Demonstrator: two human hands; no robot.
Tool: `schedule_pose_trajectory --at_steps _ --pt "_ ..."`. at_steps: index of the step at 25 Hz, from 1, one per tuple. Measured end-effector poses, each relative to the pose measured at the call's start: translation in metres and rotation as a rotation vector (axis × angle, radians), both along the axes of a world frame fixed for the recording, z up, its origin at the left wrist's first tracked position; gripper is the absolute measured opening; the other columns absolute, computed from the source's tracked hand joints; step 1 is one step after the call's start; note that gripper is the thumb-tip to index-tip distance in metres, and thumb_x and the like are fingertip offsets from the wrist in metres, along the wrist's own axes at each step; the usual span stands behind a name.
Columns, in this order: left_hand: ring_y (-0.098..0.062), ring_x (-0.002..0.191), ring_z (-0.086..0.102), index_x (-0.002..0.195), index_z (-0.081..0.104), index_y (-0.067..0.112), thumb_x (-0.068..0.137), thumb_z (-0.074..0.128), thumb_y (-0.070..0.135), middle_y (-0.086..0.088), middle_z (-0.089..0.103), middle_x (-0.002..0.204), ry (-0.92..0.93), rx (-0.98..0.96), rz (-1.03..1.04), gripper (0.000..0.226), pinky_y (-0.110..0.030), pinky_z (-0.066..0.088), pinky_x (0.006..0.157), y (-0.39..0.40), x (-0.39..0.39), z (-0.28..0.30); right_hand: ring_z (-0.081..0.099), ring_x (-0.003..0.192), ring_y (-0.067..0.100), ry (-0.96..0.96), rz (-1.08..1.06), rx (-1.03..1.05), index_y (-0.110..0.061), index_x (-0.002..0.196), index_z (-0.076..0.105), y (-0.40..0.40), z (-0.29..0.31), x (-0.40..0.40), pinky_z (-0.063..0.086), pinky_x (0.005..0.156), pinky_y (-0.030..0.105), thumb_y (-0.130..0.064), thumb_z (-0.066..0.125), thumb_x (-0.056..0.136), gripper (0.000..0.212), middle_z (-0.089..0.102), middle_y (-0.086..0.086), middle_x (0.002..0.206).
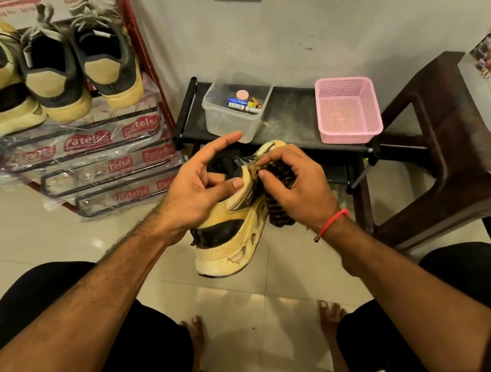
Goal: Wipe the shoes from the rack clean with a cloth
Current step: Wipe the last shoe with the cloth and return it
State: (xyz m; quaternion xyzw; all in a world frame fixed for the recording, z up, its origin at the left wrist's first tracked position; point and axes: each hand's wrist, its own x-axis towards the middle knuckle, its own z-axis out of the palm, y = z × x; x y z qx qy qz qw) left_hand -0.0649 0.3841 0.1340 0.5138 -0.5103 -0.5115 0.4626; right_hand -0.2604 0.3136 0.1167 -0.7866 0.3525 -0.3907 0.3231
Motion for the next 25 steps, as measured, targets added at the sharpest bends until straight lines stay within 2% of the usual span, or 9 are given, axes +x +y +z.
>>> schedule_pose_trajectory --at_steps 5,6,9,11,14,16,19,22,25 --pt "-0.029 0.045 0.059 0.152 0.037 0.041 0.095 0.069 0.011 -0.008 0.071 0.063 -0.267 -0.1 -0.143 0.072 -0.034 0.046 0.04 0.006 -0.009 0.001 0.063 0.096 0.014 0.126 -0.347 0.224 -0.015 0.098 0.07 -0.035 -0.016 -0.019 0.052 0.088 0.022 -0.013 0.07 0.088 0.01 0.065 0.0 0.103" --pt "-0.023 0.043 0.057 0.152 0.037 0.04 0.095 0.069 0.008 -0.005 0.069 0.06 -0.276 -0.103 -0.132 0.073 -0.029 0.044 0.04 0.006 -0.009 0.001 0.064 0.097 0.014 0.136 -0.33 0.254 -0.017 0.097 0.07 -0.033 -0.015 -0.02 0.053 0.087 0.021 -0.014 0.071 0.088 0.01 0.066 0.0 0.104" --pt "-0.044 0.044 0.047 0.153 0.038 0.045 0.093 0.069 0.003 -0.023 0.056 0.056 -0.27 -0.097 -0.072 0.079 -0.036 0.041 0.044 0.005 -0.005 -0.001 0.066 0.098 0.009 0.131 -0.069 0.269 -0.021 0.099 0.071 -0.014 -0.006 -0.012 0.054 0.086 0.022 -0.016 0.072 0.088 0.012 0.069 -0.004 0.103" --pt "-0.044 0.043 0.043 0.151 0.04 0.047 0.092 0.07 0.005 -0.023 0.051 0.053 -0.252 -0.086 -0.055 0.078 -0.035 0.039 0.044 0.006 -0.002 -0.001 0.065 0.097 0.009 0.133 0.003 0.226 -0.021 0.1 0.071 -0.008 -0.004 -0.01 0.052 0.085 0.019 -0.018 0.072 0.087 0.013 0.069 -0.005 0.103" --pt "-0.019 0.039 0.04 0.148 0.042 0.042 0.093 0.071 0.006 0.008 0.051 0.046 -0.242 -0.095 -0.066 0.072 -0.026 0.033 0.041 0.008 -0.002 0.0 0.061 0.094 0.009 0.166 -0.271 0.177 -0.015 0.101 0.071 -0.031 -0.012 -0.021 0.051 0.088 0.019 -0.016 0.07 0.09 0.011 0.065 -0.003 0.103" --pt "-0.013 0.04 0.036 0.146 0.044 0.04 0.092 0.069 0.002 0.013 0.047 0.046 -0.262 -0.107 -0.043 0.071 -0.024 0.03 0.042 0.007 -0.002 -0.001 0.058 0.094 0.009 0.192 -0.447 0.225 -0.013 0.102 0.071 -0.046 -0.015 -0.034 0.051 0.093 0.027 -0.014 0.069 0.091 0.011 0.064 -0.002 0.103" --pt "-0.017 0.041 0.037 0.146 0.046 0.042 0.093 0.07 0.004 0.004 0.049 0.047 -0.242 -0.122 0.004 0.07 -0.031 0.031 0.044 0.006 -0.004 0.002 0.065 0.095 0.012 0.119 -0.48 0.338 -0.015 0.102 0.072 -0.046 -0.014 -0.037 0.054 0.091 0.027 -0.017 0.07 0.09 0.012 0.071 0.0 0.102" --pt "-0.015 0.041 0.038 0.149 0.045 0.039 0.092 0.071 0.003 0.003 0.049 0.047 -0.219 -0.103 0.051 0.072 -0.033 0.034 0.046 0.008 -0.002 0.002 0.066 0.093 0.008 0.159 -0.264 0.371 -0.021 0.099 0.072 -0.018 -0.011 -0.016 0.055 0.084 0.022 -0.02 0.072 0.089 0.011 0.071 -0.003 0.101" --pt "-0.042 0.043 0.046 0.148 0.048 0.044 0.088 0.075 0.021 -0.027 0.058 0.057 -0.176 -0.098 0.019 0.069 -0.051 0.045 0.046 0.006 0.003 0.001 0.064 0.094 0.008 0.208 -0.242 0.315 -0.02 0.101 0.072 -0.014 -0.009 -0.011 0.053 0.085 0.022 -0.021 0.071 0.089 0.011 0.069 -0.003 0.102"
